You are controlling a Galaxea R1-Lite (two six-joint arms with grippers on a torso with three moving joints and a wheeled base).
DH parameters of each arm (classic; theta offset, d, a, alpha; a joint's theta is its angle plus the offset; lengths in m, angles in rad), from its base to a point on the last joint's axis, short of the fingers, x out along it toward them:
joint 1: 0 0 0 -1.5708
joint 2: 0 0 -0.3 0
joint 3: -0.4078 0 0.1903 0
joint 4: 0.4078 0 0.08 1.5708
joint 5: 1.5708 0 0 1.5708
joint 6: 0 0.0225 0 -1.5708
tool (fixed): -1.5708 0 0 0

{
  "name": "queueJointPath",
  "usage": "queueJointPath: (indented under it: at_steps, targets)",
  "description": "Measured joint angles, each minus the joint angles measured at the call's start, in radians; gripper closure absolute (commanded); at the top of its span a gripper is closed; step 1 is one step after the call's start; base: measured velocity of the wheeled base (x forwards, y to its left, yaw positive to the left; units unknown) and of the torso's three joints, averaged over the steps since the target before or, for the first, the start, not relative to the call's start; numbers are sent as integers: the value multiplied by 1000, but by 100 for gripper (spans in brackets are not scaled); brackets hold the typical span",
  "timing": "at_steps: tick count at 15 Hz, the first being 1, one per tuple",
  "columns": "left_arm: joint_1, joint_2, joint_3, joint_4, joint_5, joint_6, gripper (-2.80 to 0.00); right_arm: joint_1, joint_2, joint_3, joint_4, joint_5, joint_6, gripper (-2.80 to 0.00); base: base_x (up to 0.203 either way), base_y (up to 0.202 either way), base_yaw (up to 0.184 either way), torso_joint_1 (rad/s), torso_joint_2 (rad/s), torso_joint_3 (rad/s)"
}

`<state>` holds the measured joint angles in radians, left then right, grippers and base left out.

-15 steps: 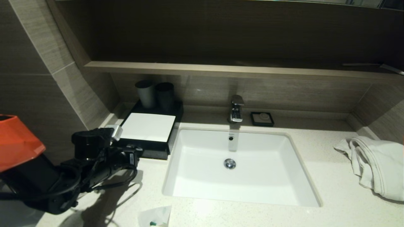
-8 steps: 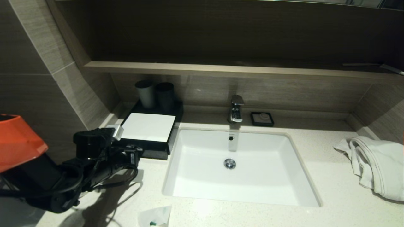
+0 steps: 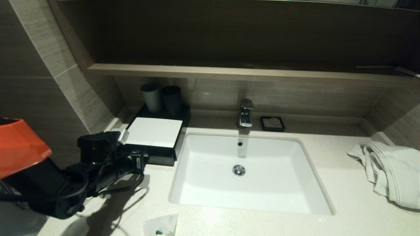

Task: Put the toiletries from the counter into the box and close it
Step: Open the drawer

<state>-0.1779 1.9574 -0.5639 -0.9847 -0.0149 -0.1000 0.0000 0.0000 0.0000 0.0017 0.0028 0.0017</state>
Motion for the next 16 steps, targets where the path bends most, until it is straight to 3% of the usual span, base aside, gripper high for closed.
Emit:
queueJointPath:
  at_steps: [16]
  targets:
    - [0,46,-48,-2,2,-2,0,0,0,0,0,0,0,0,0,0,0,0,0,0]
